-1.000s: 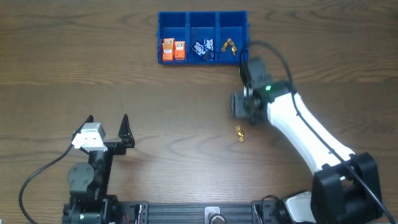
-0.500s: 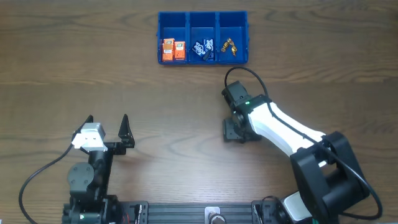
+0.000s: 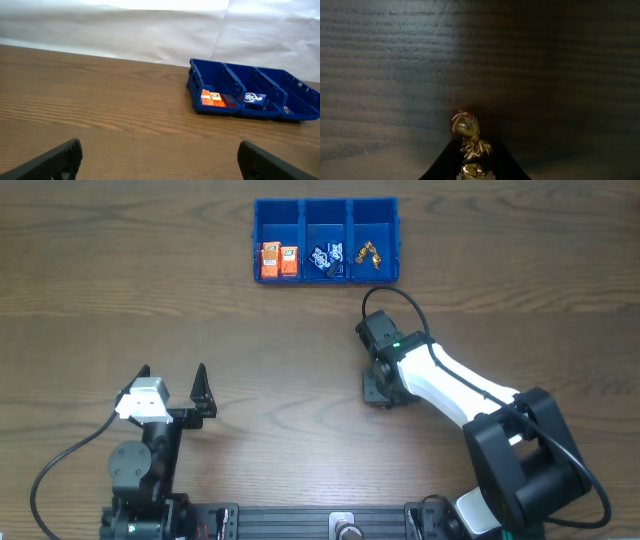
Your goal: Sort Candies Into Trays
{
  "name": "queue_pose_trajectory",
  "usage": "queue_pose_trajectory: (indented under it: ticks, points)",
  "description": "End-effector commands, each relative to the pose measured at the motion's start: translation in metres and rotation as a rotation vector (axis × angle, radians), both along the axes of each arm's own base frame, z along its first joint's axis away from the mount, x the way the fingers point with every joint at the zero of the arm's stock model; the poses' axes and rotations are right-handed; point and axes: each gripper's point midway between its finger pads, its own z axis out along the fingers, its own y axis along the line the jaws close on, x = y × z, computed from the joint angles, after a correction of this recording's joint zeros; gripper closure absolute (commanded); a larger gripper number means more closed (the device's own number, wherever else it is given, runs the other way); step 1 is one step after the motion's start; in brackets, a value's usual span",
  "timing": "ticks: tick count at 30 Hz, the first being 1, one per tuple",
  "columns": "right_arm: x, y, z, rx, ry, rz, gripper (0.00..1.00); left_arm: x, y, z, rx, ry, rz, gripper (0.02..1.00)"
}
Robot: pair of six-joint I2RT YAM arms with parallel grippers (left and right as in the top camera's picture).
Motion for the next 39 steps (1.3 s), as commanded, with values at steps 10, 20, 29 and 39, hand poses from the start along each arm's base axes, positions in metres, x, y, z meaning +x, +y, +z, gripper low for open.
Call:
queue_pose_trajectory:
  ticks: [10,20,29,39]
  points:
    - [0.192,0.002,0.228,0.025,-0.590,-0.013,0.899,-0.001,-0.003,-0.016,0.003,0.047,-0.018,0.020]
    - [0.315,0.012,0.144,-0.054,-0.612,-0.025,0.869,-0.001,-0.003,-0.016,0.003,0.047,-0.018,0.020]
    - [0.321,-0.011,0.144,-0.023,-0.605,-0.055,0.154,-0.001,-0.003,-0.016,0.003,0.047,-0.018,0.020]
    - [0.191,-0.078,0.339,-0.054,-1.028,-0.047,0.001,-0.001,-0.003,-0.016,0.003,0.047,-0.018,0.020]
